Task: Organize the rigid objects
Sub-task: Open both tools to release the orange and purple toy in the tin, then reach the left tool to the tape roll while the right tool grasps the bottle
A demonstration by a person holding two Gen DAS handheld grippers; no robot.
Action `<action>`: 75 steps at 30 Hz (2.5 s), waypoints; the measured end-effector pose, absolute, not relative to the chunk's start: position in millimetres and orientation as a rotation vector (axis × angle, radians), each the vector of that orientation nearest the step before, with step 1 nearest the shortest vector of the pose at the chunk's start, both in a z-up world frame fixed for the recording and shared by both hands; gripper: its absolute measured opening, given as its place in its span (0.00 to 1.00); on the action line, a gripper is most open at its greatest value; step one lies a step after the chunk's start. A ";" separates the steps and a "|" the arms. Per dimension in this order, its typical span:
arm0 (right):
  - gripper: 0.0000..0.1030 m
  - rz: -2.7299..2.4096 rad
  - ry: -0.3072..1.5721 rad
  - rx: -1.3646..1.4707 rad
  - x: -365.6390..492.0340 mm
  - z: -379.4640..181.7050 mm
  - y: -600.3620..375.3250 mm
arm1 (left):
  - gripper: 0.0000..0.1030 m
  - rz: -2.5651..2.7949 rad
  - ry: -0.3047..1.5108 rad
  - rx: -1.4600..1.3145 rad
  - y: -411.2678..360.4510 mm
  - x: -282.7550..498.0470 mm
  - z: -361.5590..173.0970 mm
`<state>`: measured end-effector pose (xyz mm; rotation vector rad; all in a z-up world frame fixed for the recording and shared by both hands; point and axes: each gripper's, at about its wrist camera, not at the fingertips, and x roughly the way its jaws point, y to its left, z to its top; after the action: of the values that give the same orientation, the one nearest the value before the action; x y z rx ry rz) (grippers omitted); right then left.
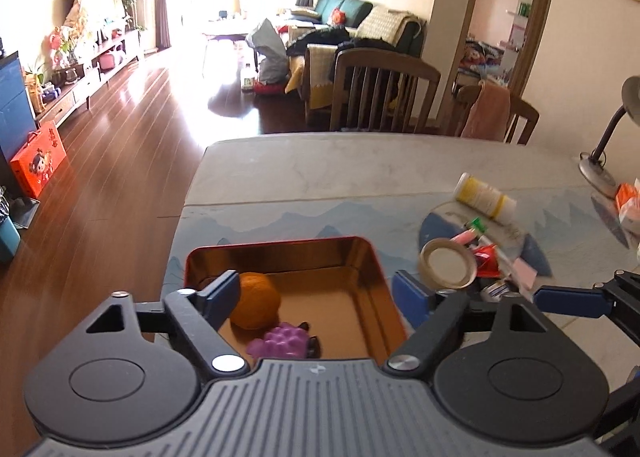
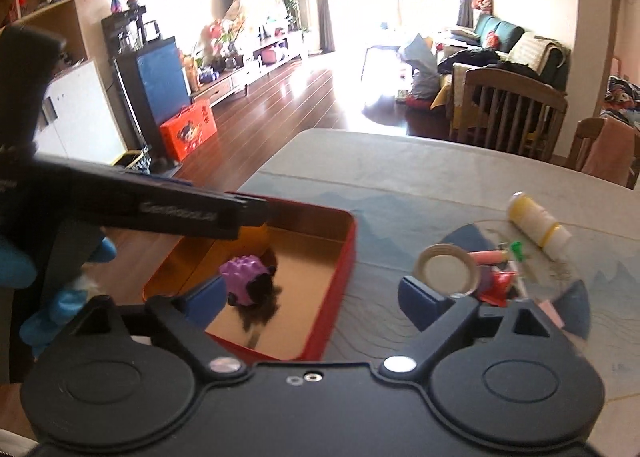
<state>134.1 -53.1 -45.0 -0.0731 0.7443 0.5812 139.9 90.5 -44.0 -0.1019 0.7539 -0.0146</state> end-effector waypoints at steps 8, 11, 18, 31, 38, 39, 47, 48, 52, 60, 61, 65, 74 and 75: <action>1.00 0.557 0.725 -0.039 142.3 -41.7 -107.1 | 0.82 -0.001 0.751 -0.137 51.4 134.0 -37.8; 1.00 0.550 0.724 -0.024 146.4 -41.2 -131.8 | 0.82 -0.008 0.751 -0.157 34.7 133.6 -38.2; 1.00 0.532 0.705 -0.018 162.8 -41.4 -185.6 | 0.83 0.010 0.750 -0.138 -9.2 140.7 -42.1; 1.00 0.524 0.699 -0.052 225.9 -46.0 -259.2 | 0.83 0.062 0.771 -0.102 -67.7 170.0 -55.8; 1.00 0.531 0.731 -0.089 269.5 -53.6 -268.6 | 0.83 0.065 0.814 -0.073 -84.1 195.2 -74.7; 1.00 0.529 0.736 -0.092 276.4 -55.6 -268.4 | 0.83 0.066 0.818 -0.070 -86.3 199.0 -78.1; 0.98 0.560 0.774 -0.119 321.2 -75.6 -260.6 | 0.83 0.069 0.875 -0.069 -88.0 225.8 -109.5; 0.98 0.563 0.779 -0.128 326.5 -79.1 -257.7 | 0.83 0.071 0.881 -0.072 -87.7 228.3 -113.7; 0.95 0.573 0.813 -0.151 347.6 -94.0 -246.8 | 0.83 0.068 0.908 -0.079 -87.4 240.1 -129.1; 0.92 0.576 0.859 -0.151 380.0 -118.6 -234.6 | 0.83 0.069 0.913 -0.063 -86.5 255.6 -145.9; 0.91 0.578 0.862 -0.147 383.2 -120.7 -233.5 | 0.83 0.073 0.914 -0.066 -85.7 258.4 -147.3; 0.87 0.584 0.873 -0.142 394.8 -128.8 -228.5 | 0.83 0.074 0.917 -0.073 -85.3 264.4 -153.0; 0.71 0.597 0.896 -0.127 411.4 -143.5 -219.0 | 0.83 0.080 0.916 -0.098 -82.4 268.5 -162.1; 0.70 0.596 0.897 -0.122 411.9 -145.1 -218.7 | 0.83 0.079 0.915 -0.101 -81.9 268.5 -162.6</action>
<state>411.9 -218.7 -145.1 -0.1224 0.8973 0.5963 268.5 -81.9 -162.6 -0.1015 0.9153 0.0790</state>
